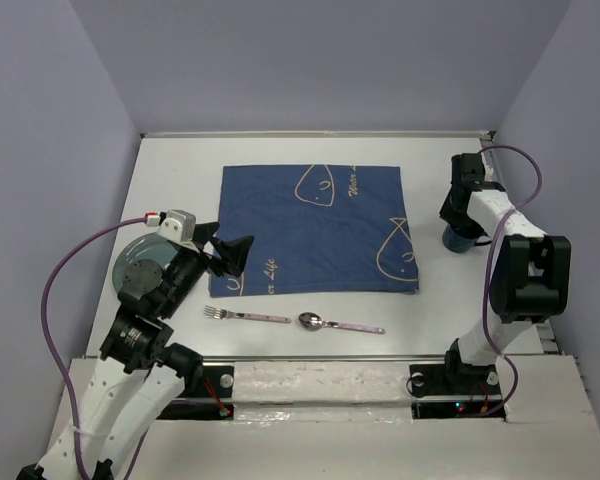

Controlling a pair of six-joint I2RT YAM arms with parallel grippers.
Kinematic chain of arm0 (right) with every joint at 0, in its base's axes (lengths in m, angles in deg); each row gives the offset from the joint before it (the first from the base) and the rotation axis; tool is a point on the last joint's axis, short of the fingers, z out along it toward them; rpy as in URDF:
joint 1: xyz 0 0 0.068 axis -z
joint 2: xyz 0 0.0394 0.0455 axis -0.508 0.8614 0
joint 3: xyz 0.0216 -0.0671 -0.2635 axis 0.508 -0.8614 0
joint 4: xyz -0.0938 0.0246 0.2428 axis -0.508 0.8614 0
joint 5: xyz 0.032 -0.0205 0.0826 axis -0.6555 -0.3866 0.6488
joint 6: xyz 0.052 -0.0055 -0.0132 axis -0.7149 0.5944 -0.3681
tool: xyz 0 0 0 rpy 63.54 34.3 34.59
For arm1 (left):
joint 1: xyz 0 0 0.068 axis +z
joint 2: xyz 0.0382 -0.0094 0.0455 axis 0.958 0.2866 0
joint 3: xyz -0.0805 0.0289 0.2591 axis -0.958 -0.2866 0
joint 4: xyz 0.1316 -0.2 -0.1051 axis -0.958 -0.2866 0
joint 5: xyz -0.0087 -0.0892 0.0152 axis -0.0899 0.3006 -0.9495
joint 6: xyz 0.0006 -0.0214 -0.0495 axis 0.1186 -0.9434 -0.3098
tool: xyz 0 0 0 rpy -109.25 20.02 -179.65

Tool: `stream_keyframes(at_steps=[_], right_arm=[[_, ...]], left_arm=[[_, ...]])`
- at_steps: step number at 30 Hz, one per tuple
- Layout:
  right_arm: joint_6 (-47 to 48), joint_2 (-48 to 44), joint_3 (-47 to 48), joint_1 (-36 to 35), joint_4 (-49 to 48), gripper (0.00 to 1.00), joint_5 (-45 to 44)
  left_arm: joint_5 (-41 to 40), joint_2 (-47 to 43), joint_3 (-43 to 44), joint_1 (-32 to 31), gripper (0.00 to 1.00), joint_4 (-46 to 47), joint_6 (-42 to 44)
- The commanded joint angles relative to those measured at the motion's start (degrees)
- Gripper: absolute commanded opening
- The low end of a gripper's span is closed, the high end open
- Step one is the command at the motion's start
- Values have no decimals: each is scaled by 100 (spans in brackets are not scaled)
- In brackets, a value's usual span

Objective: Set the dinner table for one person

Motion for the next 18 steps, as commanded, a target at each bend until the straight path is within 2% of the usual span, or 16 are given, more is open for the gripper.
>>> stream_keyframes(at_steps=[1,3,7,10,13,18], right_arm=[[126,58,139,44,-354,12,-19],[161,6,148,44,-345,0,-239],[468,-687,297,44,-301,0,-336],[792,-1004,735,-410,-258,0,-511],[986,-909,1456,-825,-117,0,-521],[1277,-136,2667,-1414,-73,0,102]], left_arm=[[-72,52,71,-24,99,186,116],[-81,60,71,-24,99,186,116],[-99,104,71,-41,99,186,116],[-168,201,71,-50,99,178,125],[-248,254,80,-50,99,169,125],[-318,315,80,-50,99,134,116]])
